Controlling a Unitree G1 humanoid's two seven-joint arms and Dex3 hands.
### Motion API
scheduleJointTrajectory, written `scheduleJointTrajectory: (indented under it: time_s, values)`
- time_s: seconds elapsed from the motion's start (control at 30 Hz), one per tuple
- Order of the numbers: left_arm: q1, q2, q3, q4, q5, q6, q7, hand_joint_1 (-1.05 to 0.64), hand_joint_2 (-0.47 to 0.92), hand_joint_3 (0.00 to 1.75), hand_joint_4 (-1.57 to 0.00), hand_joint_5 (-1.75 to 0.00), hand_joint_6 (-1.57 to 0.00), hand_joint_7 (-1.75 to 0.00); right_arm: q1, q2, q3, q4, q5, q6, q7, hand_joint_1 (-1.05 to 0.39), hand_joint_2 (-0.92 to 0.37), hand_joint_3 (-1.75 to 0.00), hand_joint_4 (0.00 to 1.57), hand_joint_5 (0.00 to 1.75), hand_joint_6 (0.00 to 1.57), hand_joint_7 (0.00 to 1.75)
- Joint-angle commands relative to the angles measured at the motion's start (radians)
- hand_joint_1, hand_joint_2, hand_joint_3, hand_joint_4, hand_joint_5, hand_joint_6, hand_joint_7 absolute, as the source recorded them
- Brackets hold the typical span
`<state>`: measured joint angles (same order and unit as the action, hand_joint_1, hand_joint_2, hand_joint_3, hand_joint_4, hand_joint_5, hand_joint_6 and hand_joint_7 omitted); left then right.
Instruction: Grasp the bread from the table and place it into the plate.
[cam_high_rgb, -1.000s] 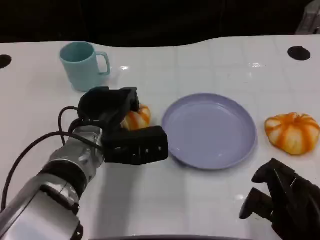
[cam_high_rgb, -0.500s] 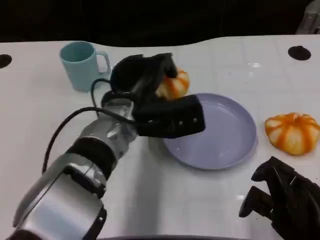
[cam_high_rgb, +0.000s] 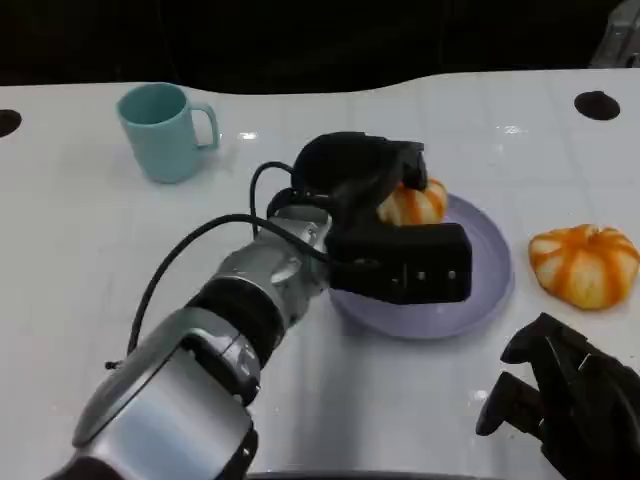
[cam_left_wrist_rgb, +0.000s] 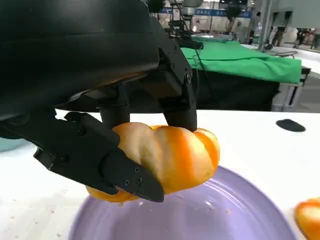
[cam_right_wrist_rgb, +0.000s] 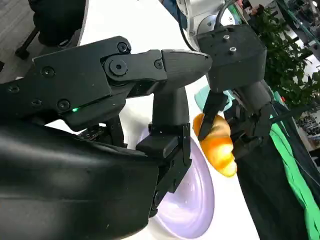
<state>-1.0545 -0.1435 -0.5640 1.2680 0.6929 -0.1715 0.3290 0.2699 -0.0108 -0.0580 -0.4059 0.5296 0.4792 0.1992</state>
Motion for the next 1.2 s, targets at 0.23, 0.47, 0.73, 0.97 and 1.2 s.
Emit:
scheduleJointTrajectory:
  time_s: [0.23, 0.47, 0.73, 0.97, 1.2]
  values:
    - [-0.034, -0.026, -0.006, 0.031, 0.003, 0.012, -0.049, -0.22, 0.92, 0.1, -0.85, -1.75, -0.92, -0.42, 0.009, -0.007, 0.014, -0.016, -0.012, -0.011, -0.007, -0.47, -0.92, -0.34, 0.64, 1.75, 0.52, 1.61]
    - [-0.039, -0.055, 0.023, 0.05, -0.029, 0.049, -0.113, -0.24, 0.92, 0.08, -0.71, -1.66, -0.93, -0.39, 0.012, -0.012, 0.021, -0.002, -0.023, -0.036, 0.005, -0.47, -0.92, -0.33, 0.66, 1.75, 0.52, 1.6]
    - [-0.045, -0.052, 0.013, 0.057, -0.037, 0.058, -0.259, -0.36, 0.92, 0.25, -0.15, -0.62, -0.3, -0.05, 0.014, -0.012, 0.02, -0.003, -0.028, -0.039, 0.003, -0.46, -0.92, -0.32, 0.66, 1.75, 0.53, 1.59]
    - [-0.063, -0.039, -0.035, 0.063, -0.001, 0.089, -0.372, -0.62, 0.92, 0.39, 0.0, -0.03, -0.03, 0.0, 0.007, -0.012, 0.015, 0.01, -0.022, -0.046, 0.019, -0.46, -0.92, -0.31, 0.67, 1.75, 0.53, 1.59]
    - [-0.086, -0.015, -0.003, 0.054, -0.032, 0.086, -0.506, -0.77, 0.92, 0.39, 0.0, 0.0, -0.02, 0.0, 0.001, -0.015, 0.007, 0.014, -0.018, -0.04, 0.023, -0.47, -0.92, -0.3, 0.67, 1.75, 0.54, 1.58]
